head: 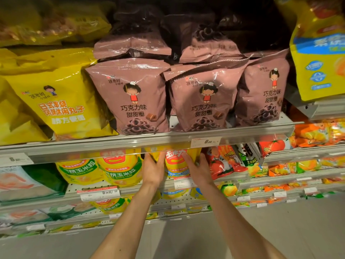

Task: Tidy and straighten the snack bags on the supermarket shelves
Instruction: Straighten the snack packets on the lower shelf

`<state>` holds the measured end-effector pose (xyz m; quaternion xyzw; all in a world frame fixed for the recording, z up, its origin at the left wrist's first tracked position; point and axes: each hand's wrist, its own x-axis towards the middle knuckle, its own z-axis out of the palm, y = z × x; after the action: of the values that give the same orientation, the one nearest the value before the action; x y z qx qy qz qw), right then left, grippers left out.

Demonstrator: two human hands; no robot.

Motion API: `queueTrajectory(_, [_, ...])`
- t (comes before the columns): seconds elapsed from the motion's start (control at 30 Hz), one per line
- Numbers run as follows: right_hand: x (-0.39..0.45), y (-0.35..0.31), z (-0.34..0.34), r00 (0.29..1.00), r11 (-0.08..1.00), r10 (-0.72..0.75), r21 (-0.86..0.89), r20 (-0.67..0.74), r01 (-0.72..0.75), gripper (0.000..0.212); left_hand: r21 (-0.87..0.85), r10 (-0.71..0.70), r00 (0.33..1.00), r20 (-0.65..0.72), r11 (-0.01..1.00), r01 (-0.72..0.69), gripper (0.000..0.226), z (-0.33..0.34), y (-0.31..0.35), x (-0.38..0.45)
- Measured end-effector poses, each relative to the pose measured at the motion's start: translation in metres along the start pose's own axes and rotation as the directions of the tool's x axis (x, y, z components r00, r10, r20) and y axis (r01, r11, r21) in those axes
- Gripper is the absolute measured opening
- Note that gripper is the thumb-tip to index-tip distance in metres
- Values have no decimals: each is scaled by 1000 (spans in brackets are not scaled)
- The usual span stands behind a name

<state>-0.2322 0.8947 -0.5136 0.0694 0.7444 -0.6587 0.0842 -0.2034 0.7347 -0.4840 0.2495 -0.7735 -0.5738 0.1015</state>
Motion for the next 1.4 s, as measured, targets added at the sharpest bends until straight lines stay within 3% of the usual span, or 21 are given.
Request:
queueTrajectory(0.23, [-4,1,-4,998,998,-61,28,-22,62,61,-168,34,994,99,986,-17,47,-7,-18,-19])
queueTrajectory(0.47, [1,27,-19,989,993,-113,-21,93,116,50,-132,49,979,197,991,-23,70,-6,-35,-17])
queueTrajectory(0.67, [10,28,-22,996,996,-55,-61,69,59,87,-69,59,987,148,996,-50,60,-1,-39,-14])
queueTrajectory(0.73, [10,27,-20,997,996,-51,-70,62,56,81,-51,48,988,149,998,-40,65,1,-36,-11])
queueTrajectory(0.87, [9,26,-19,998,995,-42,-87,57,47,64,-37,48,986,162,998,-43,43,-2,-30,-9])
queueTrajectory(1.03, [5,29,-18,996,991,-53,-121,72,61,40,-69,41,976,214,997,-27,61,-12,-36,-13])
queueTrajectory(1.1, [5,24,-17,996,992,-50,-111,78,59,38,-71,34,972,232,997,-18,67,-16,-36,-12])
queueTrajectory(1.23, [5,22,-15,994,995,-69,-61,88,74,40,-51,19,969,247,999,-7,50,-29,-37,-14])
queueTrajectory(1.3, [3,21,-15,994,996,-75,-30,80,78,45,-37,12,971,239,999,-3,55,-37,-41,-18])
queueTrajectory(1.33, [3,20,-15,994,996,-83,-23,77,85,47,-17,5,977,212,1000,-1,57,-41,-44,-20])
queueTrajectory(1.4, [3,21,-15,992,995,-102,-9,76,103,52,24,26,994,106,999,-28,40,-53,-53,-23])
